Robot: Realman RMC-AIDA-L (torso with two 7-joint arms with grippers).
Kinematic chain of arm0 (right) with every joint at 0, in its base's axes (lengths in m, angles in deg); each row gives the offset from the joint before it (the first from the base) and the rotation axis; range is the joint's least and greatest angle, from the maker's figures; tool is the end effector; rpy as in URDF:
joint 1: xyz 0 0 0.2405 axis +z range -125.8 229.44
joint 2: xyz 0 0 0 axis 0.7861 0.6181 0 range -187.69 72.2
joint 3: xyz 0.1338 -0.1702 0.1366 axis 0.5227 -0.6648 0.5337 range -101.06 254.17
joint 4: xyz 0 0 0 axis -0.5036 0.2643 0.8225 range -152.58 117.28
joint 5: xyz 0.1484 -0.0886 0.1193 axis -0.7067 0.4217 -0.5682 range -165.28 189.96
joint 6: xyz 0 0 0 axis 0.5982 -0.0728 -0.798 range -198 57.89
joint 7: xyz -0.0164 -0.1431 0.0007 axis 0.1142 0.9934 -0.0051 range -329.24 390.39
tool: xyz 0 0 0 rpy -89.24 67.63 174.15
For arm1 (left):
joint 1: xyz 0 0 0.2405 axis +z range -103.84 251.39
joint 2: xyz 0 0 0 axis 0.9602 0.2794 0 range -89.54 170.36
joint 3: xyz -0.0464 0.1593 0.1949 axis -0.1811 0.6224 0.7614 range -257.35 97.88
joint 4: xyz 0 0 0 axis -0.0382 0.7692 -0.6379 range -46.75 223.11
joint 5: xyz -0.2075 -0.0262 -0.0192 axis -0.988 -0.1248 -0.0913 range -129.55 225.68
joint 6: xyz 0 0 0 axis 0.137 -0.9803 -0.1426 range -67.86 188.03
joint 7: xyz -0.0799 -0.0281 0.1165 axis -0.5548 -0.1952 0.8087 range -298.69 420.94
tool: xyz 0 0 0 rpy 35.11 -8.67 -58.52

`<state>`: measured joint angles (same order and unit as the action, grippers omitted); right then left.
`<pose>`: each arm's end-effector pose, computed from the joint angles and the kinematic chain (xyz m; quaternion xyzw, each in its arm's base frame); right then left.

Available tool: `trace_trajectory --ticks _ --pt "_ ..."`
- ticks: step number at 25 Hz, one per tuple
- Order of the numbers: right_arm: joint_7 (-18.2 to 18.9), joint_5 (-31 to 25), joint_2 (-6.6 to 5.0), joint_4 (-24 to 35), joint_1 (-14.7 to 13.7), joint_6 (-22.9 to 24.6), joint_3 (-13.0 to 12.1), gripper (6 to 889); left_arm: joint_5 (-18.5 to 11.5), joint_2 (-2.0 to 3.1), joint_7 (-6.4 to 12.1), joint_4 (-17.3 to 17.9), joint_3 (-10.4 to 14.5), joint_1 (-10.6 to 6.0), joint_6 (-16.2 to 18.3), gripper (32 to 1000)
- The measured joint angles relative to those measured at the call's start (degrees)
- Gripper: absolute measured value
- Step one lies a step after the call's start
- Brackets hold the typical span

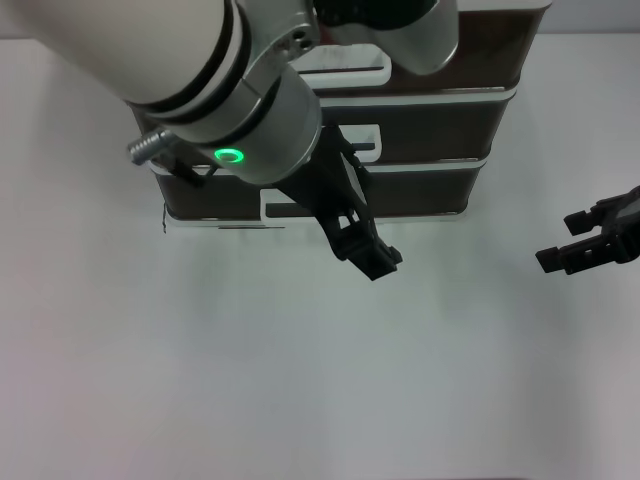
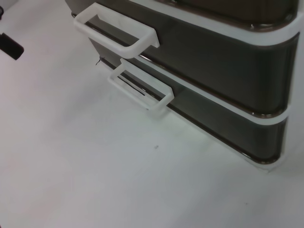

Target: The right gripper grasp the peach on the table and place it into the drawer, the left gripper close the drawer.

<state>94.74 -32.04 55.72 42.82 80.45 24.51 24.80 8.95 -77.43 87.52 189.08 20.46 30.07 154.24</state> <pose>0.2799 0.3329 0.0610 -0.9259 0.3589 -0.0295 0.1140 -0.0298 0.3018 -0.0254 -0.9788 -0.0476 0.1504 0.1307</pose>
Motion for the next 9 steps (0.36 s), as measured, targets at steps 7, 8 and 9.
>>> trace_trajectory --ticks 7,8,9 --pt "0.0 0.17 0.14 0.0 0.0 -0.01 0.16 816 -0.13 -0.02 -1.54 3.6 0.33 2.94 -0.11 838" --pt "0.0 0.17 0.15 0.0 -0.08 -0.04 0.16 816 -0.16 -0.02 -1.79 4.35 0.34 3.58 -0.14 838" --pt "0.0 0.17 0.16 0.0 -0.19 -0.13 0.16 816 -0.17 -0.02 -1.87 4.86 0.35 3.99 -0.14 838"
